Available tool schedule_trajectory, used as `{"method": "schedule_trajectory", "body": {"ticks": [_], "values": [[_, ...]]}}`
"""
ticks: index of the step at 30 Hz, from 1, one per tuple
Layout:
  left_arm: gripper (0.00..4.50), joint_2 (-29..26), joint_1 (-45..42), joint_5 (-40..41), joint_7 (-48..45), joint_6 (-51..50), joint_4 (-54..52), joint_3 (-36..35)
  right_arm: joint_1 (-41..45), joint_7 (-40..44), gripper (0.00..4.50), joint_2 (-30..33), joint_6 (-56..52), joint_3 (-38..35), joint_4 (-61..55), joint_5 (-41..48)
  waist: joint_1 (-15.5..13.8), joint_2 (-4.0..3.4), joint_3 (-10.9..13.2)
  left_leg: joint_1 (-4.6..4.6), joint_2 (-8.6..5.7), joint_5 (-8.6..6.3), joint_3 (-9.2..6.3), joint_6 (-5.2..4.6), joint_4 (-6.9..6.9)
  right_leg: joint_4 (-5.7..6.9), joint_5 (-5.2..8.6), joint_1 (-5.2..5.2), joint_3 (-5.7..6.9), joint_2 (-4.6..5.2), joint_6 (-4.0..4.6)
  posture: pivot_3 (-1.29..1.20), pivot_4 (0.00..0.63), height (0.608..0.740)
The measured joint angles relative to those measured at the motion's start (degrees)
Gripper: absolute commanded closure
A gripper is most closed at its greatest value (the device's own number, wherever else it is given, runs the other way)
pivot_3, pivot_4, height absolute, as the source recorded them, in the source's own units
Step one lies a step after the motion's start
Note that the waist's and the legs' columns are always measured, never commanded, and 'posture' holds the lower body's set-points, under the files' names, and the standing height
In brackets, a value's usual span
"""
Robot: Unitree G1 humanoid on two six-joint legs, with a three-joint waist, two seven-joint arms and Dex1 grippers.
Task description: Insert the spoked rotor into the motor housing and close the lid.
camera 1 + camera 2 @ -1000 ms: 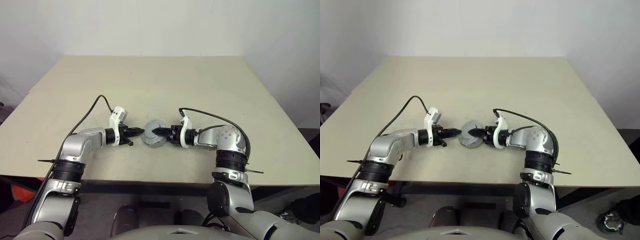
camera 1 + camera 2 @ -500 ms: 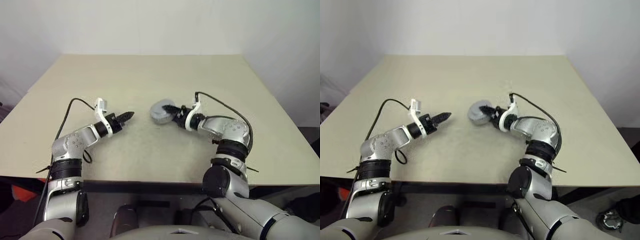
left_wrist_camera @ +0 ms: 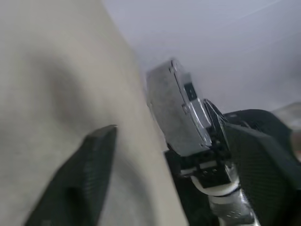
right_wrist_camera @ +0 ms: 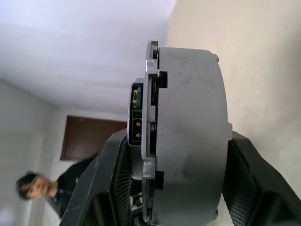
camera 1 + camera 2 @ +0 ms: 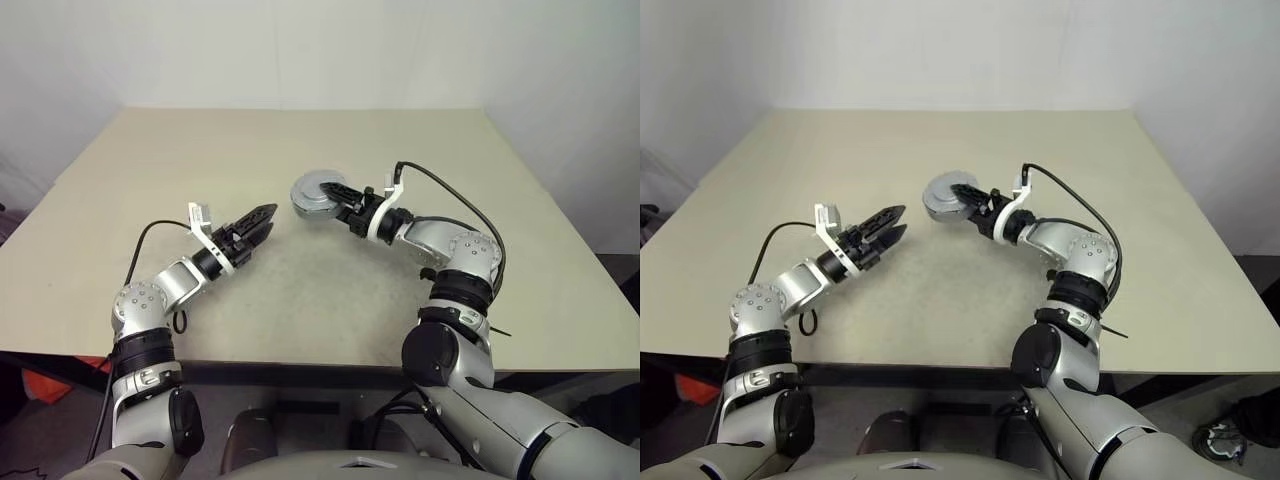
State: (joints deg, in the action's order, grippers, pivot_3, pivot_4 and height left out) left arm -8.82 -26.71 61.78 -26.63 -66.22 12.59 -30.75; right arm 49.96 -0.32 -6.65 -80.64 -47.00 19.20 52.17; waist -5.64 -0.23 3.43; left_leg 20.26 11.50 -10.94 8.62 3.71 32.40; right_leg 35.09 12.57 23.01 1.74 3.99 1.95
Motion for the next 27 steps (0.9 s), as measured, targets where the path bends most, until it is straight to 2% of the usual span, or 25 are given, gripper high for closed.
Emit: {"method": "schedule_trajectory", "body": {"ticks": [8,19,22,26,27], "values": [[0.03,1.68,-0.63,6.82,3.66,-1.23,1.2,-1.94,-0.39,-1.12,2.32,-0.09,-4.94,5.5,-4.32,5.34,-0.13,0.01,0.0,0.05,0.0,0.0,-0.04,0.0,0.0,-0.04,-0.02,-0.01,0.01,-0.02,-0.05,0.0,0.0,0.74],[0.03,4.38,-2.51,8.92,5.61,-0.48,2.37,0.44,-4.19,-1.18,2.32,-0.05,-6.79,11.65,-4.72,6.64,-0.3,0.02,0.01,0.1,0.0,0.0,-0.06,0.01,0.07,-0.04,-0.06,-0.03,0.01,-0.01,-0.12,0.0,0.0,0.74],[0.62,4.36,-2.51,8.9,5.72,-0.27,2.36,1.44,-4.31,-1.27,2.32,-0.05,-6.42,11.89,-4.72,6.93,-0.3,0.02,0.01,0.1,0.0,0.0,-0.06,0.01,0.08,-0.04,-0.07,-0.03,0.01,-0.01,-0.13,0.0,0.0,0.74],[1.91,4.08,-2.45,9.12,5.83,0.4,2.37,1.53,-4.48,-1.32,2.32,-0.04,-6.0,11.87,-4.76,8.98,-0.3,0.02,0.01,0.1,0.0,0.0,-0.06,0.01,0.09,-0.04,-0.07,-0.03,0.01,-0.01,-0.13,0.0,0.0,0.74],[2.11,4.16,-2.45,9.8,5.69,0.62,2.38,1.41,-4.67,-1.22,2.32,-0.04,-5.95,11.89,-4.76,9.62,-0.32,0.03,0.01,0.12,0.0,0.0,-0.07,0.01,0.1,-0.03,-0.07,-0.03,0.01,-0.01,-0.13,0.0,0.0,0.74]]}}
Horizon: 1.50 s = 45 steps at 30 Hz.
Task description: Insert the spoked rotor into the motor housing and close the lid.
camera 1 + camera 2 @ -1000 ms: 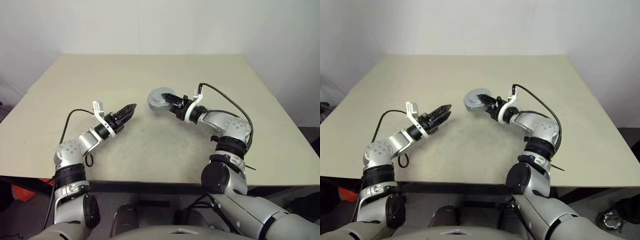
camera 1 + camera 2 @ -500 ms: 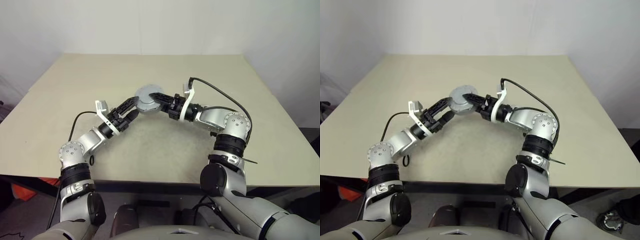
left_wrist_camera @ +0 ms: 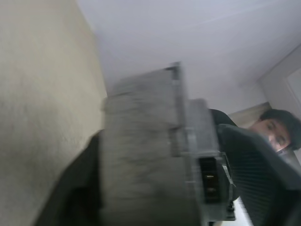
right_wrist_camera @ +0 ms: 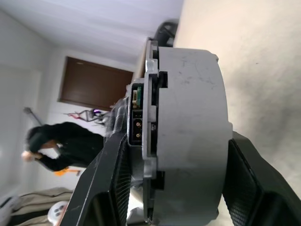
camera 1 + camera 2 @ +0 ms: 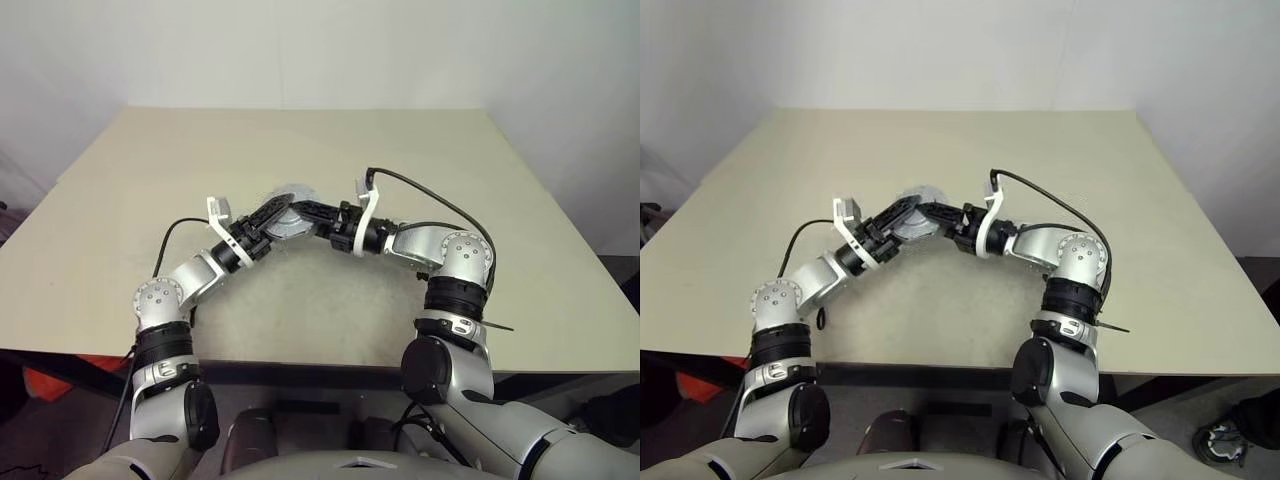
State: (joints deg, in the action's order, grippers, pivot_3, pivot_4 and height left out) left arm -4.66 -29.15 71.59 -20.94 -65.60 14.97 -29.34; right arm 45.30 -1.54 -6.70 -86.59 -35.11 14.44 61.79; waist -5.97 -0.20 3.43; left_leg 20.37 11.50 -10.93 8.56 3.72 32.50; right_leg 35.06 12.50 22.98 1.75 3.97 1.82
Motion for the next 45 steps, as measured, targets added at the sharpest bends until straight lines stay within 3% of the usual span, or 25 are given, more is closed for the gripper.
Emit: {"method": "schedule_trajectory", "body": {"ticks": [9,16,23,28,37,45], "values": [[2.12,-0.28,0.0,0.37,0.34,0.72,0.5,0.12,-0.81,-0.82,2.32,0.06,2.7,2.2,0.01,1.47,0.0,0.0,0.0,0.07,0.01,0.0,-0.02,0.0,0.14,0.02,-0.05,0.0,0.0,0.0,-0.07,0.0,0.0,0.74],[2.12,-1.43,0.75,-1.42,2.88,1.4,0.13,1.4,-2.4,-0.43,0.04,0.36,10.97,6.48,-1.0,-2.25,-0.01,0.01,-0.01,0.14,0.02,0.0,-0.03,0.0,0.24,0.07,-0.06,0.0,0.02,0.01,-0.1,0.0,0.0,0.74],[2.12,-1.36,1.36,-3.96,3.68,3.59,0.14,2.77,-3.86,1.62,0.04,1.77,21.11,12.09,-2.24,-8.96,0.02,0.02,0.0,0.19,0.03,0.0,-0.05,0.0,0.31,0.08,-0.08,0.01,0.05,0.01,-0.14,0.0,0.0,0.74],[2.12,-2.14,1.22,-9.99,4.36,12.58,1.49,2.29,-4.51,3.12,0.04,3.65,25.73,14.14,-2.24,-12.59,0.22,0.03,0.0,0.19,0.05,0.0,-0.06,0.0,0.34,0.12,-0.1,0.01,0.05,0.0,-0.15,0.0,0.0,0.74],[2.12,-7.93,-4.55,-21.33,12.3,33.69,13.77,-4.6,-5.7,4.61,0.04,5.11,27.48,14.91,-2.14,-14.54,0.2,0.17,0.04,0.26,0.05,-0.01,-0.12,-0.02,0.43,0.13,-0.1,0.02,0.08,0.0,-0.16,0.0,0.0,0.74],[2.12,-10.12,-6.76,-24.81,14.87,39.87,21.99,-7.53,-5.65,5.59,0.04,5.13,28.62,15.38,-0.78,-15.09,-0.06,0.28,0.05,0.33,0.08,-0.03,-0.14,-0.05,0.55,0.19,-0.1,0.02,0.14,0.02,-0.15,0.0,0.0,0.74]]}}
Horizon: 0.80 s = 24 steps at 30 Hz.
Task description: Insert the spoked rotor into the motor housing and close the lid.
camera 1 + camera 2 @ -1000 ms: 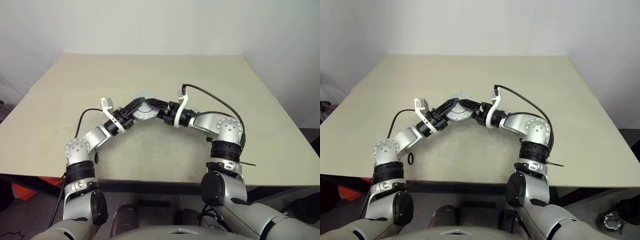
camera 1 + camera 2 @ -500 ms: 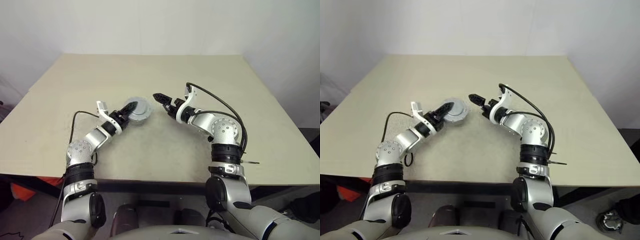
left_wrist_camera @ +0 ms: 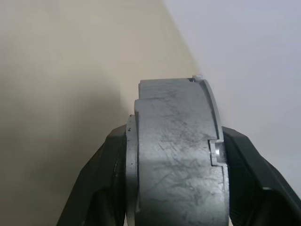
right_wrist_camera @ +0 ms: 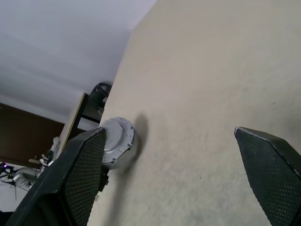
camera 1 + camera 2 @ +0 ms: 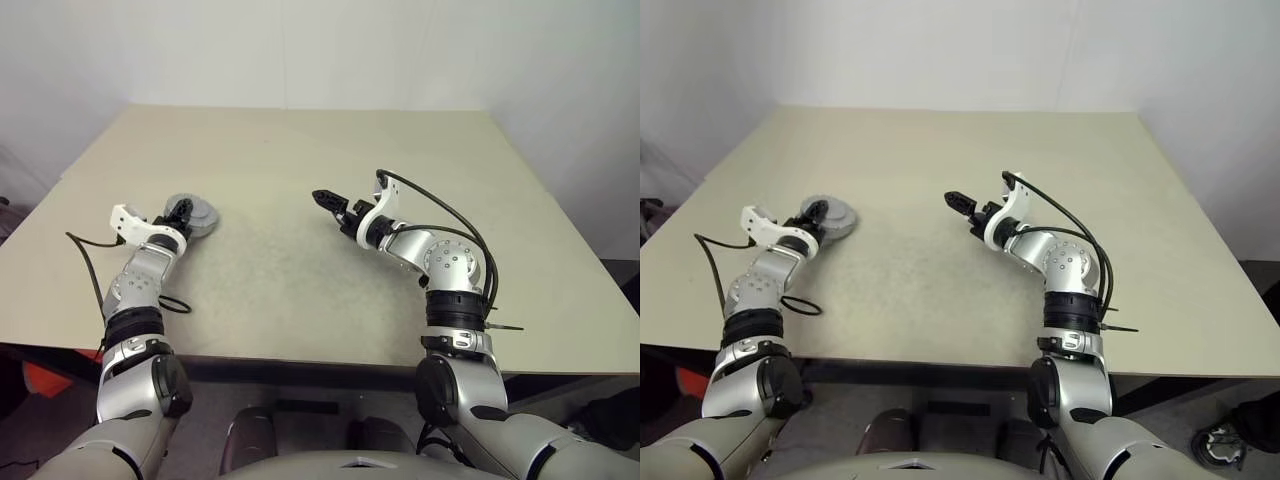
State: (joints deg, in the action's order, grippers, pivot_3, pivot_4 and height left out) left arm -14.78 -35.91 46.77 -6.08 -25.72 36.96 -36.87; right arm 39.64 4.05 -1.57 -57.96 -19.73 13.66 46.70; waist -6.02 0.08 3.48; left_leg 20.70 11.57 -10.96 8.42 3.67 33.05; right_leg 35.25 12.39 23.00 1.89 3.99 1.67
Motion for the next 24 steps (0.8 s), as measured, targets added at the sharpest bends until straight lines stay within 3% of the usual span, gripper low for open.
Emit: {"method": "schedule_trajectory", "body": {"ticks": [4,8,11,24], "values": [[2.12,-0.44,-1.12,-0.46,0.42,0.88,1.83,-0.49,0.16,0.23,0.04,-0.01,0.15,0.19,0.79,-0.16,0.03,0.03,-0.01,-0.07,0.02,0.01,0.0,0.02,0.06,0.18,0.0,0.0,-0.01,0.0,0.01,0.0,0.0,0.74],[1.07,-0.74,-1.11,-0.74,0.32,1.7,2.39,-1.08,0.21,0.69,0.0,0.16,0.23,0.19,1.44,-0.39,0.18,0.04,-0.01,-0.11,0.06,0.05,0.0,0.08,0.09,0.25,-0.02,0.0,-0.01,-0.01,0.05,0.0,0.0,0.74],[0.04,-1.29,-1.11,-1.06,0.34,2.92,2.68,-1.64,0.25,0.95,0.0,0.34,0.23,0.19,1.74,-0.68,0.15,0.04,-0.01,-0.1,0.06,0.05,0.0,0.08,0.11,0.25,-0.02,0.0,-0.01,0.0,0.06,0.0,0.0,0.74],[0.04,-7.06,-3.52,-6.05,-1.83,8.34,3.7,-0.45,1.05,4.56,0.0,2.02,2.21,4.39,2.14,-4.05,0.02,0.04,-0.01,-0.09,0.06,0.05,0.0,0.08,0.13,0.27,-0.02,0.0,0.0,0.0,0.06,0.0,0.0,0.74]]}}
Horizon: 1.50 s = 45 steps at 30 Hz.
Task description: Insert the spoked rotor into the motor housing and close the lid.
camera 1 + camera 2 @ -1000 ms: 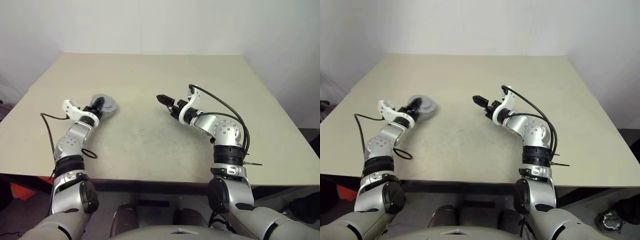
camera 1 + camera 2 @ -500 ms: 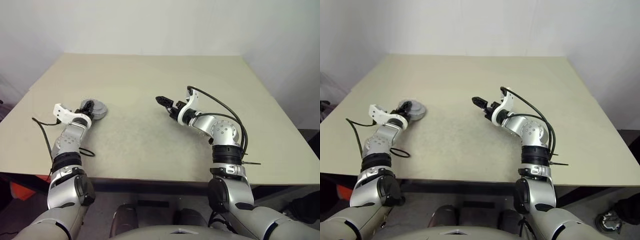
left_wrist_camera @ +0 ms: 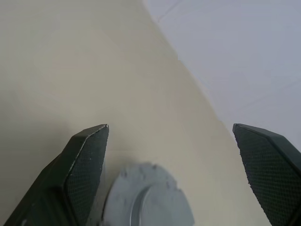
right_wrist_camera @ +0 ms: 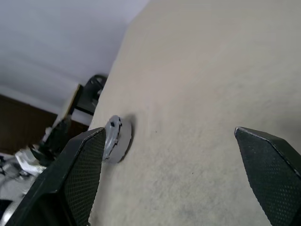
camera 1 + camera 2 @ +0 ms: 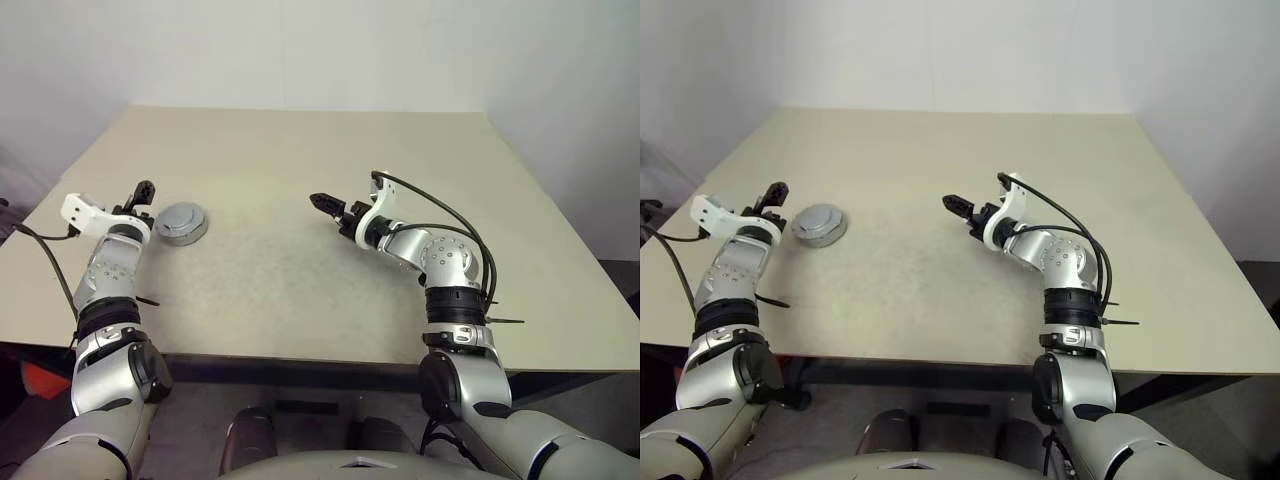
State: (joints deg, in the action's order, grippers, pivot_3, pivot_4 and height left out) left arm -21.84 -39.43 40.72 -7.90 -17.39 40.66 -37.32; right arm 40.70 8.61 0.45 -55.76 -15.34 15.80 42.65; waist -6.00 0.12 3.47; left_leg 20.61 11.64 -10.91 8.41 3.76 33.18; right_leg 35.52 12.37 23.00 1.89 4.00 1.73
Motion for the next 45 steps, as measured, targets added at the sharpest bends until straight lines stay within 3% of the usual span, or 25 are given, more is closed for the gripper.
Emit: {"method": "schedule_trajectory", "body": {"ticks": [4,10,13,19,26,45], "values": [[0.04,-0.57,-0.97,-3.66,-2.57,2.33,-0.31,3.75,-1.18,4.11,0.0,1.88,5.54,5.03,-3.02,-4.33,-0.22,0.01,0.0,0.02,-0.01,0.0,0.0,0.0,0.01,0.0,0.0,0.0,0.0,0.03,0.0,0.0,0.0,0.74],[0.04,-0.27,2.43,-13.25,-17.56,5.98,-9.68,20.08,-4.38,16.03,0.0,11.95,18.47,15.94,-5.71,-15.77,-1.28,0.06,0.01,0.05,0.03,-0.01,0.0,-0.01,0.02,-0.01,0.0,-0.01,0.03,0.17,0.0,0.0,0.0,0.74],[0.04,0.05,6.02,-17.35,-24.82,6.15,-13.82,28.35,-5.64,21.87,0.0,17.49,21.58,17.99,-5.63,-19.13,-1.22,0.06,0.01,0.04,0.03,-0.01,0.03,-0.02,0.05,0.03,0.01,-0.01,-0.01,0.2,0.01,0.0,0.0,0.74],[0.04,1.77,9.81,-22.36,-32.23,7.54,-17.76,37.42,-9.8,31.15,0.0,25.83,26.42,18.64,-5.36,-22.91,-1.18,0.07,0.02,0.05,0.02,-0.01,0.07,-0.04,0.09,0.17,0.14,-0.01,-0.04,0.18,0.25,0.0,0.0,0.74],[0.04,3.05,11.14,-24.81,-35.38,8.72,-20.49,40.87,-14.71,36.92,0.0,29.51,29.21,18.77,-5.45,-24.78,-1.01,0.06,0.03,0.01,0.04,-0.01,0.15,-0.07,0.13,0.21,0.09,-0.03,-0.09,0.18,0.38,0.0,0.0,0.74],[0.04,3.37,12.65,-25.65,-36.16,7.7,-22.01,41.01,-13.51,33.47,0.0,27.51,30.88,17.7,-4.44,-27.03,-0.97,0.04,0.03,-0.21,0.06,0.14,0.16,-0.36,0.14,0.23,0.02,-0.03,-0.09,0.18,0.49,0.0,0.0,0.74]]}}
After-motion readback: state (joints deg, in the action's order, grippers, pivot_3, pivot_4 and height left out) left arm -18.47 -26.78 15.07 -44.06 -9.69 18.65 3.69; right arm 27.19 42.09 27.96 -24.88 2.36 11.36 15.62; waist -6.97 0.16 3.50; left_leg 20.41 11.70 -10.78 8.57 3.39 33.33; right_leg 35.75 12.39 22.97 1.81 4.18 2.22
